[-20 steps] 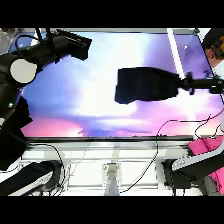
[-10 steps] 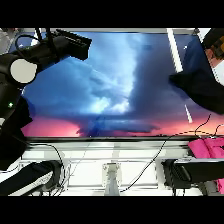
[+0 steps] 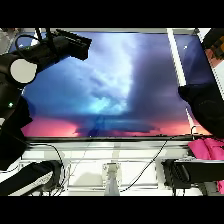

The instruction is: Fold the clothes and pants, and hang the long-sleeved shirts on hangers.

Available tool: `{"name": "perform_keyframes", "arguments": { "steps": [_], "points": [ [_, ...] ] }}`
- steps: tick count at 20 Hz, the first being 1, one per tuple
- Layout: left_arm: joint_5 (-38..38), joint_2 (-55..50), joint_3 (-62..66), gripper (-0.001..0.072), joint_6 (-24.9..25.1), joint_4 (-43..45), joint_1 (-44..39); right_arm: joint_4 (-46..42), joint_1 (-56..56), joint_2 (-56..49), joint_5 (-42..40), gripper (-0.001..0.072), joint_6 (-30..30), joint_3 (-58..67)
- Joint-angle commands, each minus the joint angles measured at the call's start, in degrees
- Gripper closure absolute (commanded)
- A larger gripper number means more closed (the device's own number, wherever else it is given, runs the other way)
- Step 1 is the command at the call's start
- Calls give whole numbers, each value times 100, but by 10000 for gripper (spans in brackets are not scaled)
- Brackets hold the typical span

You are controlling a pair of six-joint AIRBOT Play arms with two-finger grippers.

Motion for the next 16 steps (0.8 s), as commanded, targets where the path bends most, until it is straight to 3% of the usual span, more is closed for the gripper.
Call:
{"name": "perform_keyframes", "arguments": {
  "steps": [1, 5, 10, 16],
  "points": [
    [-2, 4, 0, 232, 2, 0, 2, 426, 114, 20, 391, 393, 282, 291],
    [0, 4, 0, 232, 0, 0, 2, 2271, 586, 85, 35, 394, 282, 1530],
    [0, 4, 0, 232, 0, 0, 2, 4881, 1609, 260, -1497, 397, -59, 2612],
    [0, 4, 0, 232, 2, 0, 2, 5160, 3147, 518, -2568, 397, -520, 2594]
  ]
}}
